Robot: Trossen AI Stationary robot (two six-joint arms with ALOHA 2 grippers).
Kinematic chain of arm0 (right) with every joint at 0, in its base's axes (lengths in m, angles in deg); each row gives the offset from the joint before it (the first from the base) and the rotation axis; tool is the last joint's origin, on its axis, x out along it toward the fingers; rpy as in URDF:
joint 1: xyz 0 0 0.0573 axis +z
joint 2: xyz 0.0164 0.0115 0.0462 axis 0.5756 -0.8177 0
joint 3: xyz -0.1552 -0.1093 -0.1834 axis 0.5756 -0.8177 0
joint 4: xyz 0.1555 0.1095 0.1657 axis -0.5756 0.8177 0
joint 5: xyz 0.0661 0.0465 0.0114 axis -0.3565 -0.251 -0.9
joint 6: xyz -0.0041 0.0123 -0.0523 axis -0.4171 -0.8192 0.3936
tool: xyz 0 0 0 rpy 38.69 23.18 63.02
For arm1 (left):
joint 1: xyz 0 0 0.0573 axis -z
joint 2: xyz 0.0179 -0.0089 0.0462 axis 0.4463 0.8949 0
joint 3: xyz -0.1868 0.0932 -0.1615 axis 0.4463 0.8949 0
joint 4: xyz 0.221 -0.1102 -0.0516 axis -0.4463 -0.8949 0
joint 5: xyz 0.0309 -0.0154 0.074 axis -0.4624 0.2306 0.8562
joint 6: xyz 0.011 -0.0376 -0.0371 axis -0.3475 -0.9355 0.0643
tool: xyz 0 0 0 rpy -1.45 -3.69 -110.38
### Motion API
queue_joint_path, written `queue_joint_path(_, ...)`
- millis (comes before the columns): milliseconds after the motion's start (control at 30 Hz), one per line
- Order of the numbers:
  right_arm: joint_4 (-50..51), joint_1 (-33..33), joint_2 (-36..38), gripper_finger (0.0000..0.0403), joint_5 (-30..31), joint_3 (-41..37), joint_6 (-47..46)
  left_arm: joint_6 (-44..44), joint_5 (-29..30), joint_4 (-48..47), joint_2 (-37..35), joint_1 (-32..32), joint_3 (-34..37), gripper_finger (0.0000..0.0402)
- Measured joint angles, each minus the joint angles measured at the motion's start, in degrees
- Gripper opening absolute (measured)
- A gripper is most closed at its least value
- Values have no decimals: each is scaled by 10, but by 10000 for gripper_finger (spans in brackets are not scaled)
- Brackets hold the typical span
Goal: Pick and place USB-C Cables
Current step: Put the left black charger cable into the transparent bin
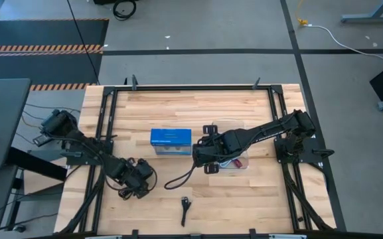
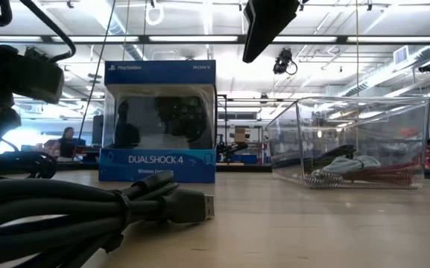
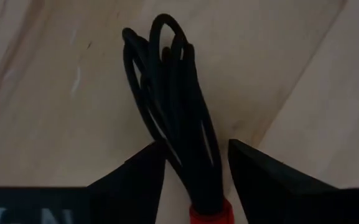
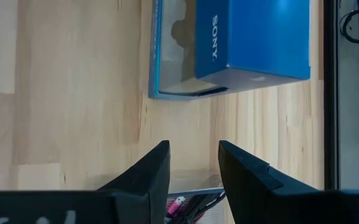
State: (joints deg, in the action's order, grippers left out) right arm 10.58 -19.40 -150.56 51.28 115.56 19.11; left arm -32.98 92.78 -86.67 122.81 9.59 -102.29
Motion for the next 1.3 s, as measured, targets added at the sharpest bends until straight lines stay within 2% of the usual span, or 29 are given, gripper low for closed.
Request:
queue_joint_path(100,10,0,0,142,0,0,-2,5,4,-4,-2,5,0,146)
queue_joint_path(300,23,0,0,142,0,0,-1,28,4,-3,-11,4,0,33)
queue_joint_path(333,24,0,0,142,0,0,-1,31,4,-2,-13,2,0,28)
queue_joint_path(533,23,-5,0,142,0,0,-1,83,35,-19,-81,-13,0,36)
queue_joint_path(700,-20,-13,0,142,-19,0,1,154,128,-13,-193,-15,0,34)
queue_joint_path(867,-134,-14,11,142,-50,0,21,259,214,24,-313,-9,0,32)
queue_joint_path(967,-213,-14,19,142,-64,0,35,344,249,88,-366,-5,0,35)
queue_joint_path(1067,-268,-14,27,142,-64,0,50,461,252,188,-394,-6,0,35)
queue_joint_path(1167,-310,-14,29,142,-64,0,62,583,252,288,-397,-6,0,36)
queue_joint_path(1300,-371,-14,29,142,-58,0,86,703,252,364,-388,-8,0,37)
